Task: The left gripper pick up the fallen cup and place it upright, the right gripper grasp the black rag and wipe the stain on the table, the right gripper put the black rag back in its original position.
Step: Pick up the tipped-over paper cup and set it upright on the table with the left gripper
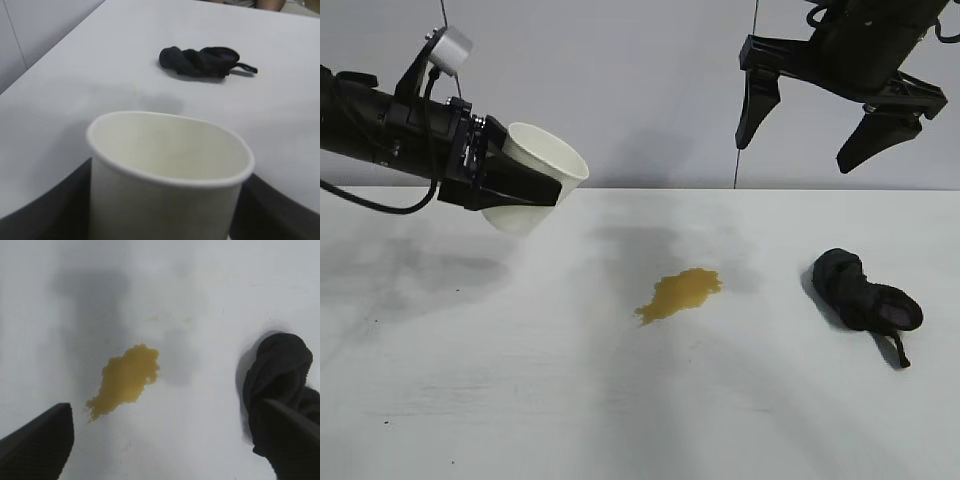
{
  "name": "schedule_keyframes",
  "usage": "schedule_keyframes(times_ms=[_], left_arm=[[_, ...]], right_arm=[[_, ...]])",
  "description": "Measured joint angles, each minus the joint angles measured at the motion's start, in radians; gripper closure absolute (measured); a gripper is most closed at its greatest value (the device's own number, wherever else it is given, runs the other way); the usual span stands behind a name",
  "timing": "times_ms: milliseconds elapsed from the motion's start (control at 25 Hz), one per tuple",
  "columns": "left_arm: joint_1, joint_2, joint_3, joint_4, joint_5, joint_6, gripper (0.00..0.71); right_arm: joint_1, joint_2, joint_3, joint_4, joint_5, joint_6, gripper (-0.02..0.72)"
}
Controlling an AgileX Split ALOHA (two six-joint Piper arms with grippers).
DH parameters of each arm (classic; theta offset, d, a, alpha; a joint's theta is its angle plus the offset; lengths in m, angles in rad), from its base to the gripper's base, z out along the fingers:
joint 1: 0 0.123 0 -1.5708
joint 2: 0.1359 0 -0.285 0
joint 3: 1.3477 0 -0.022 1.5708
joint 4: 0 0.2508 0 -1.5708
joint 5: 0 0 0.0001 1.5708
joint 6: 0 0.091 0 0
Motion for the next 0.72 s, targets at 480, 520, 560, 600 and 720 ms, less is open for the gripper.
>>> schedule_keyframes(times_ms=[480, 520, 560, 600, 720], left_arm=[[0.019, 0.097, 0.023, -0.221, 0.133, 0.230, 0.245], [0.019, 0.110, 0.027, -0.225, 0.132, 0.243, 0.245], [0.019, 0.120, 0.030, -0.226, 0.132, 0.256, 0.245], [0.019, 0.132, 0.033, -0.228, 0.132, 0.267, 0.245], [0.019, 0.153, 0.060, -0.233, 0.131, 0.328, 0.245]], right_arm=[[0.000, 0.000, 0.000, 0.000, 0.000, 0.000, 0.010], [0.000, 0.000, 0.000, 0.000, 0.000, 0.000, 0.010], [0.000, 0.000, 0.000, 0.000, 0.000, 0.000, 0.010], [0.000, 0.000, 0.000, 0.000, 0.000, 0.000, 0.010], [0.000, 0.000, 0.000, 0.000, 0.001, 0.000, 0.010]])
